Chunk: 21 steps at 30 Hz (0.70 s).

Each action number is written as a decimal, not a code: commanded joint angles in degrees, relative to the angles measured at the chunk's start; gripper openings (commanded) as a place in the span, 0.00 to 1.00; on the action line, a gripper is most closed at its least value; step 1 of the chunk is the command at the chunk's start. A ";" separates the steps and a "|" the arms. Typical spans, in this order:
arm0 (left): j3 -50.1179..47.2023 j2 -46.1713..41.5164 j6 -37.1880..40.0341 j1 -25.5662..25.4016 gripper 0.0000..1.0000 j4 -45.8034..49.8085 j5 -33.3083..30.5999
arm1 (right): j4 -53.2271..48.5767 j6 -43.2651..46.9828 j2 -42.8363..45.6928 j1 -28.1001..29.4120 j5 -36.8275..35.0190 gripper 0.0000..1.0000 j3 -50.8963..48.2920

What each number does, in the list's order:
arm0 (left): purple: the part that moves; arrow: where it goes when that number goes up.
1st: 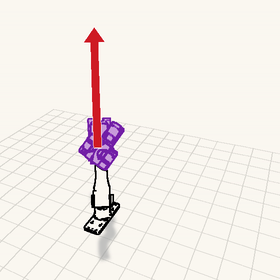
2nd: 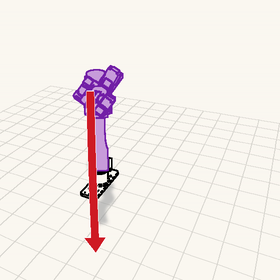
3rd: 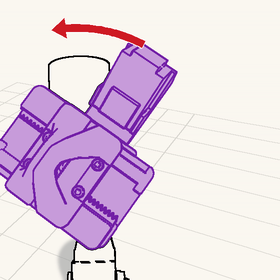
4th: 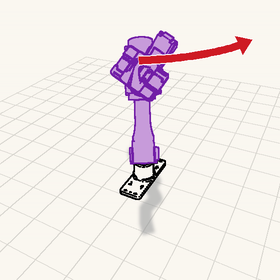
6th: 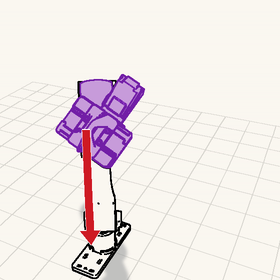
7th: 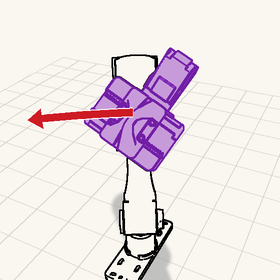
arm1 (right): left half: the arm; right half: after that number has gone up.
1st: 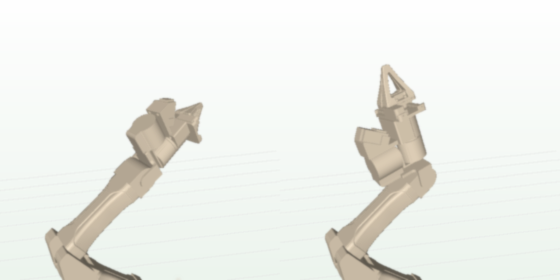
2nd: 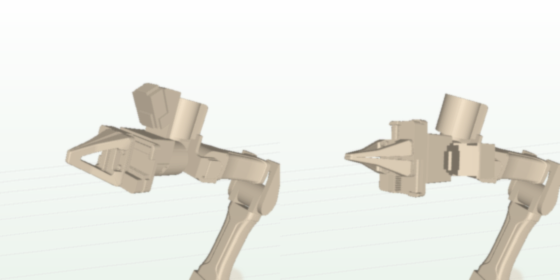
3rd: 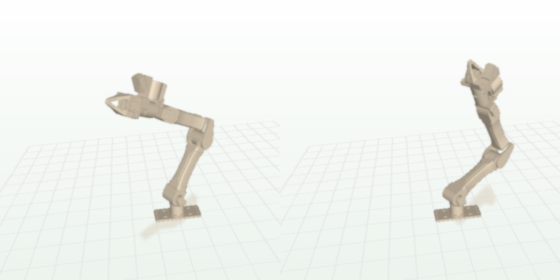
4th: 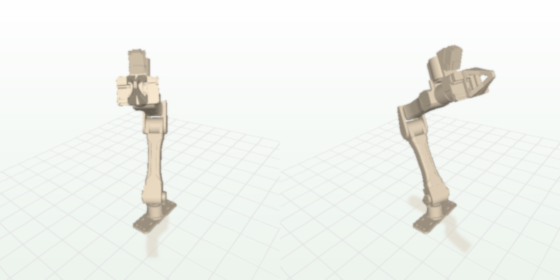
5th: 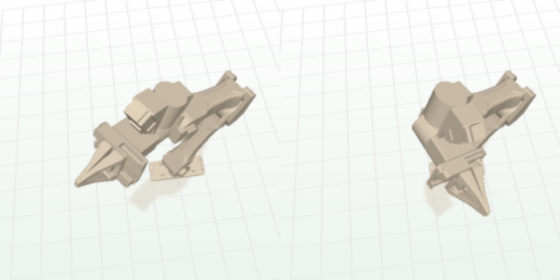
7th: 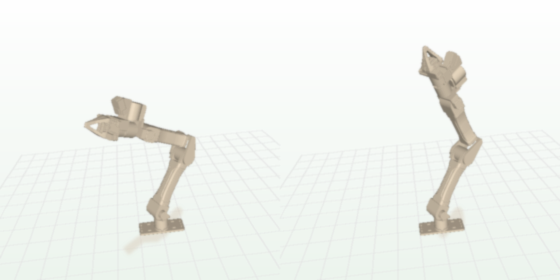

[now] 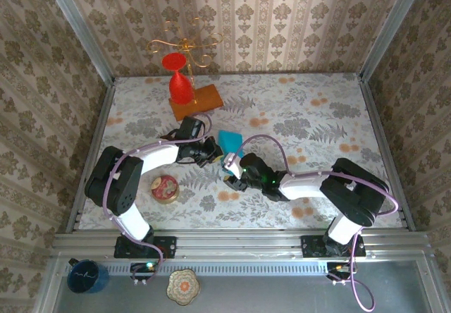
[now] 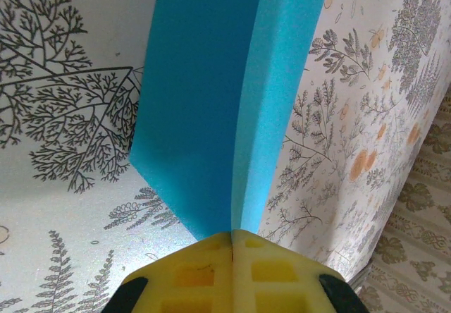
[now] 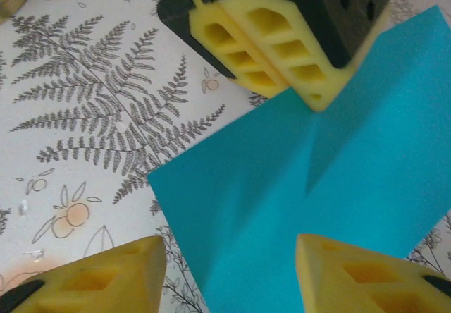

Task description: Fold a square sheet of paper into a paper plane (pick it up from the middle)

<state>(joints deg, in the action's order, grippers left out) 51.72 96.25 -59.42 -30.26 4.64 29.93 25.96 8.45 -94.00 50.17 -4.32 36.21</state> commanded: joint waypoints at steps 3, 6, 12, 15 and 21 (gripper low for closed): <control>-0.31 -1.39 -0.44 0.55 0.00 1.34 -0.21 | 5.10 2.28 3.15 0.71 -4.09 0.47 -2.59; -0.31 -1.30 -0.57 0.55 0.00 1.16 -0.12 | 5.81 1.89 3.71 0.74 -4.12 0.43 -2.99; -0.33 -1.29 -0.61 0.38 0.01 1.07 0.04 | 6.18 1.25 2.17 1.12 -3.16 0.43 -1.65; -0.22 -1.32 -0.68 0.20 0.01 0.96 0.21 | 5.73 1.01 0.88 1.31 -3.07 0.44 -0.71; -0.40 -1.11 -0.70 -0.06 0.01 0.81 0.26 | 7.32 -0.17 -0.04 1.36 -3.76 0.38 0.08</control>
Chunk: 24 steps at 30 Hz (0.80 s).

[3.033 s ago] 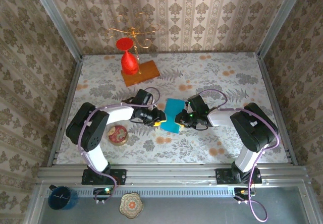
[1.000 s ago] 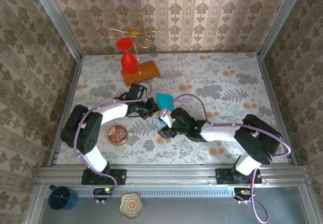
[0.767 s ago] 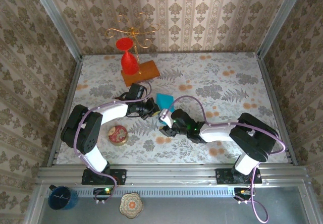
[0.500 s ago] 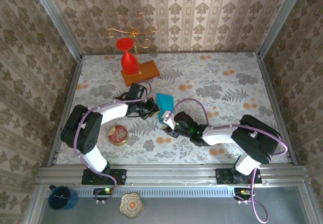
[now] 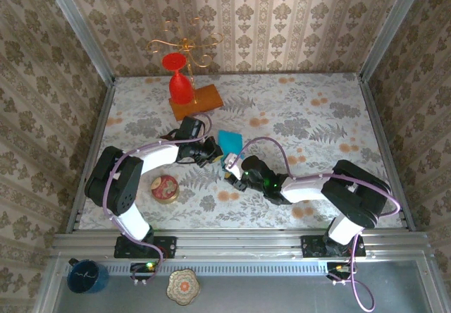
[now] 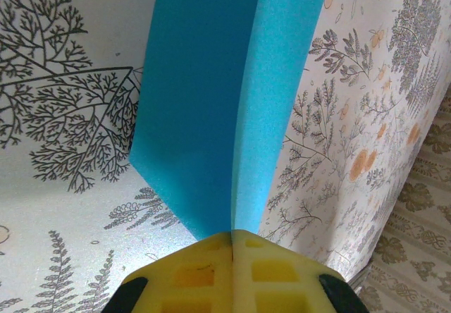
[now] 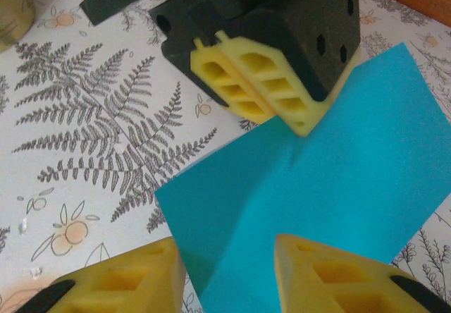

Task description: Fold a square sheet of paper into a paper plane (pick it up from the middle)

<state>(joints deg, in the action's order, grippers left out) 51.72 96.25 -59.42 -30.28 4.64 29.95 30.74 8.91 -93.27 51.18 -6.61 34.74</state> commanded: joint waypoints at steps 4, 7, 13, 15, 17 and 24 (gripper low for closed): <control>-0.33 -1.15 -0.70 -0.04 0.01 0.72 0.26 | 4.15 -1.09 -1.15 0.35 -2.88 0.35 1.65; -0.40 -1.06 -0.70 -0.04 0.02 0.63 0.31 | 3.98 -1.26 -1.44 0.33 -2.81 0.35 2.08; -0.48 -1.06 -0.70 -0.13 0.03 0.63 0.41 | 3.12 -1.26 -1.43 0.34 -1.54 0.26 2.17; -0.53 -1.14 -0.62 -0.13 0.05 0.76 0.35 | 2.36 -1.09 -1.22 0.30 -0.68 0.20 2.17; -0.58 -1.39 -0.20 -0.04 0.09 1.34 -0.34 | 1.36 -1.19 -0.81 0.28 0.20 0.12 2.01; -1.19 -4.66 3.53 1.49 0.34 6.10 -4.70 | -7.99 -4.14 3.88 -0.84 5.97 0.00 0.29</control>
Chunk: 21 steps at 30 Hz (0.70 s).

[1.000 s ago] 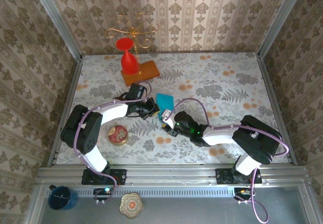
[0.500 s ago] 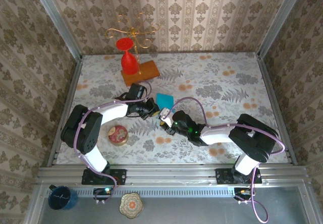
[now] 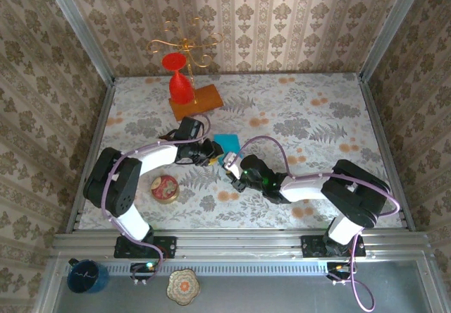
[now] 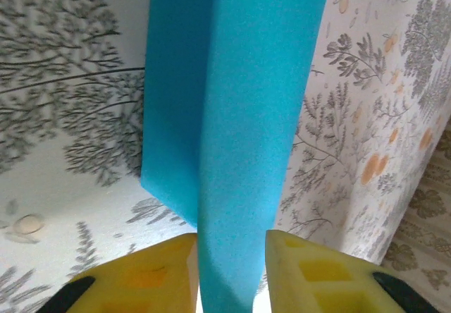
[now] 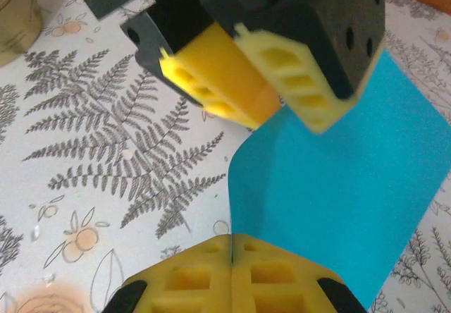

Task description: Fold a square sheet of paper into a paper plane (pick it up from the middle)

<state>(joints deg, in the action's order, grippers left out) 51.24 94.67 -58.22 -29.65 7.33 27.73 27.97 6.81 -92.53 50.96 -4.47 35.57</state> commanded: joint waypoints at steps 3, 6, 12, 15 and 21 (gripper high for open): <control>-0.12 -4.29 3.70 0.74 0.36 3.61 -2.77 | -8.52 -4.35 5.10 -1.43 8.11 0.00 -1.73; 0.58 -4.24 5.05 -0.19 0.36 2.07 -2.18 | -9.89 -7.31 6.21 -1.98 11.26 0.00 -2.95; 3.40 -1.33 7.67 -3.31 0.31 1.10 -2.01 | -10.77 -12.89 6.25 -2.15 13.71 0.00 -3.86; 5.69 2.18 8.93 -4.51 0.29 1.79 -1.05 | -9.81 -14.80 6.55 -2.51 14.94 0.00 -4.37; 10.96 9.24 12.39 -5.75 0.24 6.64 -0.55 | -9.75 -17.41 6.40 -4.17 17.74 0.00 -4.06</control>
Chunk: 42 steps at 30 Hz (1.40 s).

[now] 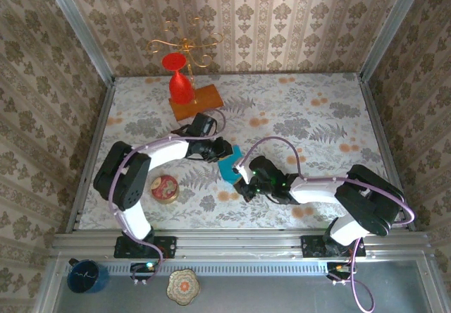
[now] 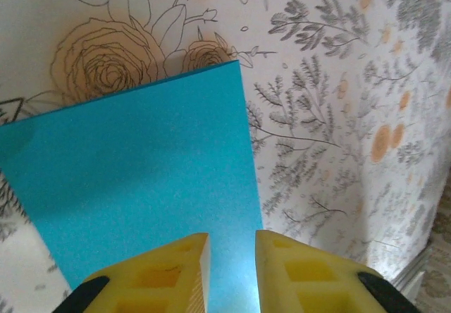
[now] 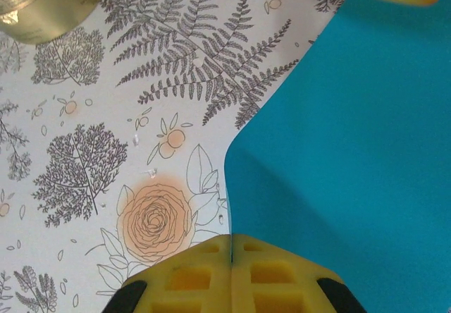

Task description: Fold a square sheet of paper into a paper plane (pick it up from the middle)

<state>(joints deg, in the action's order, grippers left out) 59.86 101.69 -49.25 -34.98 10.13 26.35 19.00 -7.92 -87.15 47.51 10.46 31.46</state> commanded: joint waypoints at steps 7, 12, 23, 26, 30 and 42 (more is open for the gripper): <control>6.87 7.71 6.71 -1.45 0.21 10.02 0.09 | -2.04 -5.77 -0.65 -3.29 4.88 0.00 1.92; 8.74 10.48 8.41 -1.58 0.19 13.83 -0.91 | -1.88 -8.65 -0.96 -5.20 5.42 0.00 2.37; 10.28 12.86 10.67 -1.75 0.13 16.77 -1.13 | -3.64 -12.16 -4.07 -9.00 5.14 0.00 4.08; 10.64 13.09 10.92 -1.76 0.12 16.84 -0.97 | -3.75 -12.53 -4.90 -9.34 4.85 0.00 4.54; 10.91 13.19 11.20 -1.84 0.11 16.99 -0.86 | -4.58 -12.99 -5.47 -9.62 3.59 0.00 5.10; 10.99 13.72 11.33 -1.93 0.10 17.00 -0.77 | -6.57 -13.32 -6.71 -10.15 2.82 0.00 6.11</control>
<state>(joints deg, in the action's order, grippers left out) 70.67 112.90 -39.16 -36.36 24.27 26.17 14.26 -20.23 -92.97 37.63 14.22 36.18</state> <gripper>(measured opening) 0.098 0.063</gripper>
